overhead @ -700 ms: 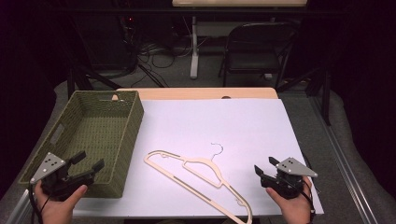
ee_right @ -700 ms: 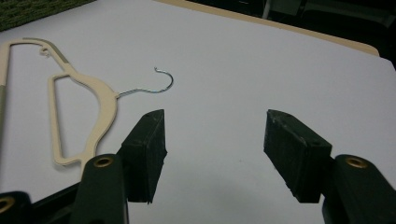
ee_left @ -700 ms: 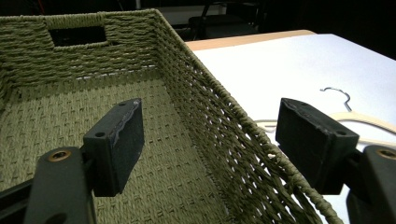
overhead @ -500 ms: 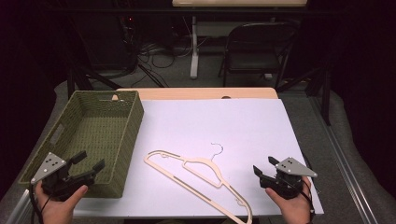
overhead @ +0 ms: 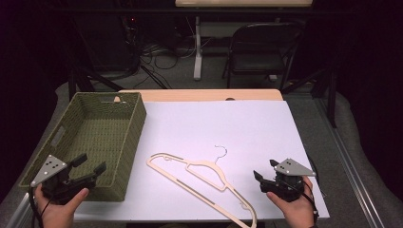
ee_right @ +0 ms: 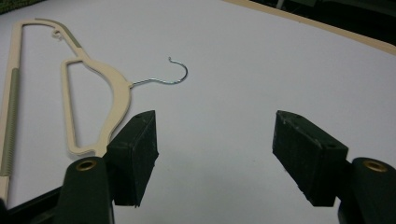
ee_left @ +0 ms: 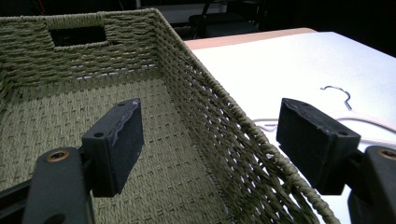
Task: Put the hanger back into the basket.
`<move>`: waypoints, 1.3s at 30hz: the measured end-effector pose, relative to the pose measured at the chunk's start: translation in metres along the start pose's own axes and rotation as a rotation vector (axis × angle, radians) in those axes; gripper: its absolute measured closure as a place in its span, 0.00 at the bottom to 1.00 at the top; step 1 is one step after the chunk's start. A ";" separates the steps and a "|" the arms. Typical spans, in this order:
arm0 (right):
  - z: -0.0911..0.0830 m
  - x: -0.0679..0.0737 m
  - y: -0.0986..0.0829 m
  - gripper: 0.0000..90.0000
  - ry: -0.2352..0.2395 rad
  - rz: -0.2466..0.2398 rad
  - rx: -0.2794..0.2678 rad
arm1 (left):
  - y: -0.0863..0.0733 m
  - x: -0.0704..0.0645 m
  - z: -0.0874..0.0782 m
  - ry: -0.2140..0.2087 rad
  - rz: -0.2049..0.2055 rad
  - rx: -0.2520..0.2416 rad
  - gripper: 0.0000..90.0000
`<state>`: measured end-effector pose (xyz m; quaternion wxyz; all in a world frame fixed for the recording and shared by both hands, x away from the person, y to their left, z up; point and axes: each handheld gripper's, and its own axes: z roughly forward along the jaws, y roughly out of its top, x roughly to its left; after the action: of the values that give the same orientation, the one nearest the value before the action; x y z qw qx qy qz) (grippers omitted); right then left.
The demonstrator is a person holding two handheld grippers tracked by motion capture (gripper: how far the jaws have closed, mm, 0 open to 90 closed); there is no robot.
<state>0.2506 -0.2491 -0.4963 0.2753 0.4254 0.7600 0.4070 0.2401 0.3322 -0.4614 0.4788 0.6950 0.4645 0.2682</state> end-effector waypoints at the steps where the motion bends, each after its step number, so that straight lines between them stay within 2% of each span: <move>1: 0.000 0.000 0.003 0.35 0.004 -0.009 0.005 | 0.000 0.000 0.000 0.000 0.004 0.000 0.26; 9: 0.000 0.001 0.011 0.35 0.042 -0.006 0.033 | 0.001 0.000 -0.001 0.000 0.009 0.001 0.26; 10: 0.000 0.000 0.013 0.35 0.057 -0.022 0.058 | 0.001 0.000 -0.001 -0.001 0.008 0.002 0.26; 12: 0.001 0.001 0.014 0.35 0.056 -0.028 0.062 | 0.001 -0.001 -0.001 0.000 0.009 0.004 0.26; 18: 0.003 0.000 0.020 0.36 0.069 -0.072 0.144 | 0.001 -0.002 0.001 -0.009 0.012 0.007 0.26; 21: 0.005 -0.002 0.023 0.36 0.077 -0.089 0.201 | 0.001 -0.003 0.001 -0.010 0.012 0.008 0.26; 28: 0.007 -0.003 0.026 0.36 0.088 -0.100 0.240 | 0.002 -0.003 0.001 -0.009 0.010 0.009 0.26; 39: 0.017 0.002 0.038 0.34 0.127 -0.150 0.364 | 0.001 -0.003 0.002 -0.010 0.013 0.016 0.26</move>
<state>0.2783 -0.2288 -0.4724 0.1749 0.3837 0.8664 0.2676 0.2407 0.3287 -0.4606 0.4738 0.7032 0.4597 0.2642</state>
